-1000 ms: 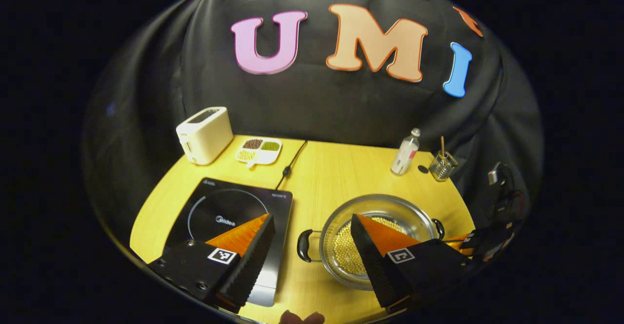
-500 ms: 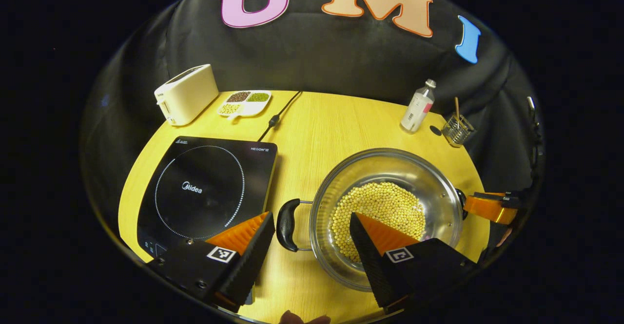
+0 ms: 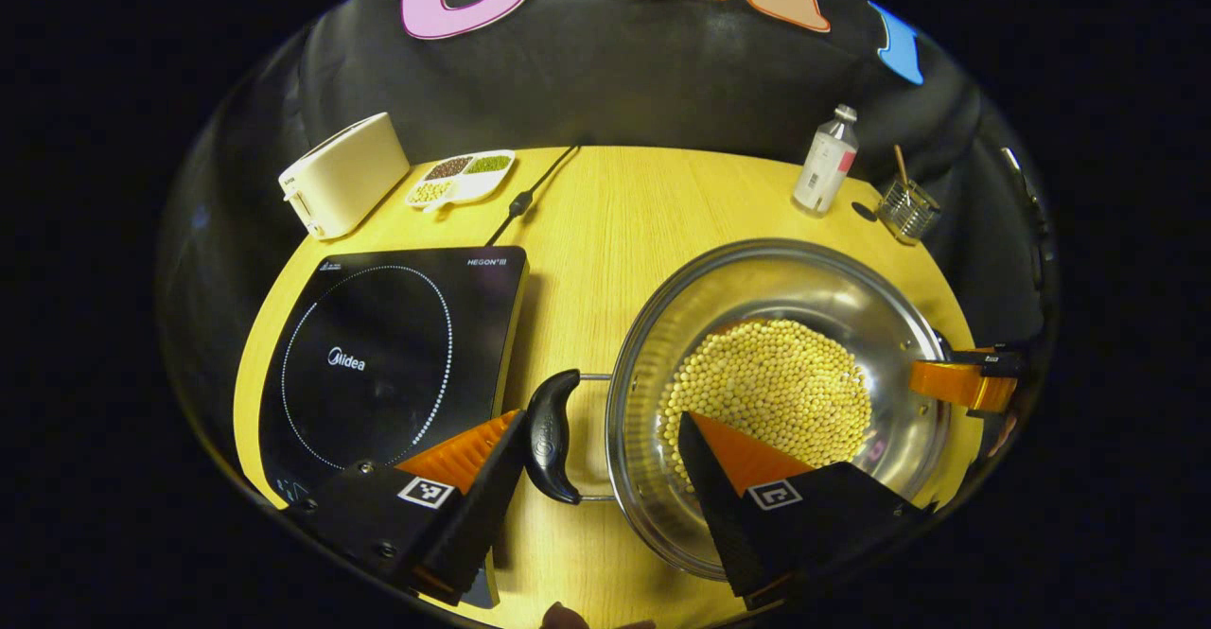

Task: First push the handle of the pot to place it horizontally, then grasp the pot with both hands and set it on the induction cooktop.

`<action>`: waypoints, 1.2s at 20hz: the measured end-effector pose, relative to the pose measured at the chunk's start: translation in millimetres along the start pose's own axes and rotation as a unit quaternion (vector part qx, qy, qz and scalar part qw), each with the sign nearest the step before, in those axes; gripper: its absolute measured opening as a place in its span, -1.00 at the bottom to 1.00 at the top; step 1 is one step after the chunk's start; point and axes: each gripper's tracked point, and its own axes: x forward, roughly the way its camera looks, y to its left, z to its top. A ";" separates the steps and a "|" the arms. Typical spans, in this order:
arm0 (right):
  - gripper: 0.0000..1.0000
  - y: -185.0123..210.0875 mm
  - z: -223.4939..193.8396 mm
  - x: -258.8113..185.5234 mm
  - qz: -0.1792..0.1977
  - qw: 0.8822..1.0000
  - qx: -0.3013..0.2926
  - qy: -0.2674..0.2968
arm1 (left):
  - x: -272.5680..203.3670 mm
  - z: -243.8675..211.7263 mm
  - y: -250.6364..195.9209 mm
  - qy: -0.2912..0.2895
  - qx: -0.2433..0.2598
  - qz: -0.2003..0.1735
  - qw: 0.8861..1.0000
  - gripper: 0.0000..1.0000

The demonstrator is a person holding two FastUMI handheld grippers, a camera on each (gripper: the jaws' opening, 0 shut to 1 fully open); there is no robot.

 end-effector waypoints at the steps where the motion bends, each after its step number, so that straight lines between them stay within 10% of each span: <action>1: 0.32 -1.6 -4.4 2.0 -0.007 1.000 -0.001 -0.003 | 2.1 0.6 5.1 0.001 0.010 0.011 1.000 0.93; 4: 0.11 -1.4 -0.9 3.2 -0.011 1.000 0.015 -0.005 | 4.8 0.8 10.7 -0.004 0.024 0.023 0.999 0.39; 24: -0.14 43.3 2.9 -43.7 0.036 0.998 0.043 -0.022 | -51.0 15.3 52.0 -0.012 -0.007 0.024 1.000 0.21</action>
